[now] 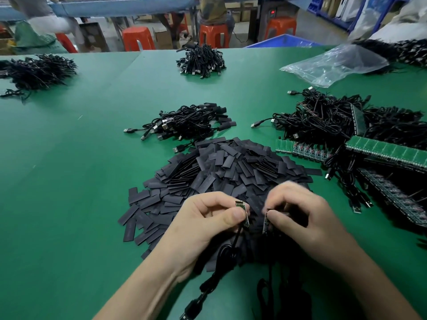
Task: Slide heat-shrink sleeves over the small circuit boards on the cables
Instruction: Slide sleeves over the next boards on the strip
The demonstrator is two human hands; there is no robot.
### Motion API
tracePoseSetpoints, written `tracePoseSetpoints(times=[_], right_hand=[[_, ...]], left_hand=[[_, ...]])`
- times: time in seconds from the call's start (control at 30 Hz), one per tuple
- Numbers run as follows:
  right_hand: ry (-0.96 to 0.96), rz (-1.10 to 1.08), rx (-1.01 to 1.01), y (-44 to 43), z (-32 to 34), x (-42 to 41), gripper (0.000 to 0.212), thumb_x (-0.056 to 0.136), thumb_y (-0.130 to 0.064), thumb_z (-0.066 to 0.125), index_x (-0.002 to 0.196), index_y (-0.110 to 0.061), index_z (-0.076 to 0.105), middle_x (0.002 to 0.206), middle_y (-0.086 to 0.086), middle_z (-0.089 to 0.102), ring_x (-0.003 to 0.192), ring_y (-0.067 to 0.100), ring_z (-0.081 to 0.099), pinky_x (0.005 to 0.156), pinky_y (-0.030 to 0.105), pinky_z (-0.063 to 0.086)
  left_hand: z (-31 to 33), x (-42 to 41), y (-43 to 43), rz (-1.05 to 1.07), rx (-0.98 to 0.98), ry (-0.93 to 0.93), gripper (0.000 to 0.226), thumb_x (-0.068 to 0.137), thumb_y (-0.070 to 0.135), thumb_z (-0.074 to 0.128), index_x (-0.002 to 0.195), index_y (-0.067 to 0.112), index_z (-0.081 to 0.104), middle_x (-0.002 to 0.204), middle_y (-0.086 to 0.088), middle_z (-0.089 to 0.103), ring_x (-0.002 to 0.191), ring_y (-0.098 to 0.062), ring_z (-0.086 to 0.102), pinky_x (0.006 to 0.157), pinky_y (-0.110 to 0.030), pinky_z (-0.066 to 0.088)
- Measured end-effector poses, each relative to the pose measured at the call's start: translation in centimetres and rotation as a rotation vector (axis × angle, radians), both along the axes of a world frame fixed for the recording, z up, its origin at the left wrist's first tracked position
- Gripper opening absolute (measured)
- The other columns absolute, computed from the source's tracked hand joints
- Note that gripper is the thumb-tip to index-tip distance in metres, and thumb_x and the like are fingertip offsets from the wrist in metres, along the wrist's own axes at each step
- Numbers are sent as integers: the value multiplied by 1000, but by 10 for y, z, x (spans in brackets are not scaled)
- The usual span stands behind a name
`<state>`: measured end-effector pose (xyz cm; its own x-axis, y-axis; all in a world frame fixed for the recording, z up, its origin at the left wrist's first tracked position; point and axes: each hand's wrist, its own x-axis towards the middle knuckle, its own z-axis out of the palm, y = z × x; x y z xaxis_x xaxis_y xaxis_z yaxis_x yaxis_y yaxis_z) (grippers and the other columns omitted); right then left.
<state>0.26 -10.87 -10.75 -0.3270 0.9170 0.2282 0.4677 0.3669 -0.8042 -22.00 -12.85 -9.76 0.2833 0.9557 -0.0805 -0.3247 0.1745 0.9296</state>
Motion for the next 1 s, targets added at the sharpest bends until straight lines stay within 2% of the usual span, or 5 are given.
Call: tracePoseSetpoints(times=[0.1, 0.33, 0.57, 0.73, 1.0], right_hand=[[-43, -50, 225, -5, 1, -13, 30, 92, -45, 60, 104, -22, 74, 112, -8, 64, 116, 15, 59, 97, 26, 42], [199, 99, -19, -21, -7, -40, 27, 97, -43, 59, 87, -23, 74, 89, -2, 73, 85, 20, 70, 77, 40, 53], [1030, 200, -443, -14, 10, -25, 33, 92, -45, 68, 78, -17, 60, 65, 3, 57, 63, 24, 62, 64, 34, 56], [1132, 138, -610, -12, 17, -22, 31, 99, -34, 52, 74, -16, 49, 59, -4, 33, 41, 9, 35, 35, 22, 35], [1157, 4, -499, -5, 27, 2, 35, 104, -36, 39, 74, -19, 49, 56, -8, 32, 35, 3, 27, 30, 16, 22]], left_hand=[[-3, 2, 1, 81, 259, 189, 6, 70, 24, 83, 75, 23, 79, 82, 8, 65, 74, -11, 57, 71, -21, 46], [-11, -2, 7, 289, 461, 466, 13, 82, 32, 76, 92, 26, 81, 89, 11, 66, 80, -6, 64, 75, -19, 47], [-27, -27, 26, 568, 514, 1327, 40, 90, 43, 70, 125, 22, 72, 106, 8, 63, 104, -16, 57, 89, -39, 52], [-30, -29, 34, 559, 485, 1383, 29, 88, 44, 74, 112, 28, 77, 100, 12, 64, 96, -14, 59, 81, -36, 53], [-30, -30, 32, 597, 574, 1231, 18, 85, 35, 80, 101, 29, 79, 98, 17, 71, 94, -8, 64, 86, -39, 53]])
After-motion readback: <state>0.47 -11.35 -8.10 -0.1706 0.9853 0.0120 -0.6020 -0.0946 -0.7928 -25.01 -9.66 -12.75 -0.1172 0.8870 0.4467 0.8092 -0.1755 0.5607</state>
